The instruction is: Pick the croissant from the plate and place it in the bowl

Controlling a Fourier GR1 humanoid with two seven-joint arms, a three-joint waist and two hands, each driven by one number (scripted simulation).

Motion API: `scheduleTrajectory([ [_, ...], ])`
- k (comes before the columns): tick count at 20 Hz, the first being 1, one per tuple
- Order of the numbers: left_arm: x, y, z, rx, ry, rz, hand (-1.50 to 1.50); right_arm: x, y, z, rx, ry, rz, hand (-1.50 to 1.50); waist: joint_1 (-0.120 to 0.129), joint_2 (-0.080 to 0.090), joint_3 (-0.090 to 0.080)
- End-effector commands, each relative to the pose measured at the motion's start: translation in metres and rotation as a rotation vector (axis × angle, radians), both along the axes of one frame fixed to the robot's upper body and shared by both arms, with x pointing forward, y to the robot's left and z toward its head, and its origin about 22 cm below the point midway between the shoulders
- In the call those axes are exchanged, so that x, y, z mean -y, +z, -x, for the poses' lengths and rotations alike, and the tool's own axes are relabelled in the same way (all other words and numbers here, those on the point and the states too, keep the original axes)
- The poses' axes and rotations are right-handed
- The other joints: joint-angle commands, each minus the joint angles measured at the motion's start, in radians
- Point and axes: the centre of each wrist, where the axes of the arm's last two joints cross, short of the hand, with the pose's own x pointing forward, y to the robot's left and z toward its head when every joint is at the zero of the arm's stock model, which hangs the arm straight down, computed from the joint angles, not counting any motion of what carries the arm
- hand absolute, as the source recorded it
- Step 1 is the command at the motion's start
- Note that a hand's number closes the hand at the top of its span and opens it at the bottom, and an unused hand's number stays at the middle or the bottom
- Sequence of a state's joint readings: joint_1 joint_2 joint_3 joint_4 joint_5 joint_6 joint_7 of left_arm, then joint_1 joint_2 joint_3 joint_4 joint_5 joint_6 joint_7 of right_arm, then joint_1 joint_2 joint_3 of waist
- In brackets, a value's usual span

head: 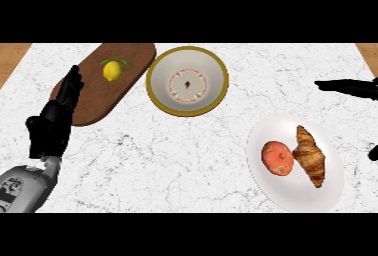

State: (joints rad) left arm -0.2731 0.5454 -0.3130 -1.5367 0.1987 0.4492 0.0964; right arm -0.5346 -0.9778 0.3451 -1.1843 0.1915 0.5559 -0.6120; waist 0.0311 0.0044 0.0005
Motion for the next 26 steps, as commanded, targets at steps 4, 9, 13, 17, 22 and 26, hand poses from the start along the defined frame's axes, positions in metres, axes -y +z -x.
scheduleTrajectory([
  [4,0.001,-0.003,-0.002,-0.002,0.015,0.000,0.00,-0.032,-0.018,-0.014,-0.124,0.171,0.117,-1.50,-0.009,0.000,0.000],
  [9,0.004,-0.001,-0.005,0.000,0.032,-0.002,0.00,-0.048,-0.024,-0.007,-0.142,0.196,0.253,-1.50,-0.025,-0.003,-0.001],
  [13,0.006,-0.002,0.011,0.005,0.016,0.004,0.00,-0.065,-0.068,-0.015,-0.127,0.149,0.364,-1.50,-0.008,-0.001,0.000],
  [17,-0.005,-0.004,-0.008,0.001,0.022,0.002,0.00,-0.060,-0.075,-0.011,-0.153,0.137,0.383,-1.50,-0.025,-0.002,0.000],
  [22,0.007,0.003,0.009,-0.004,0.024,-0.007,0.00,-0.069,-0.101,0.000,-0.145,0.128,0.368,-1.50,-0.026,-0.005,0.000],
  [26,0.011,0.002,0.000,-0.012,0.028,-0.003,0.00,-0.078,-0.117,-0.001,-0.150,0.136,0.377,-1.50,-0.029,-0.004,0.000],
])
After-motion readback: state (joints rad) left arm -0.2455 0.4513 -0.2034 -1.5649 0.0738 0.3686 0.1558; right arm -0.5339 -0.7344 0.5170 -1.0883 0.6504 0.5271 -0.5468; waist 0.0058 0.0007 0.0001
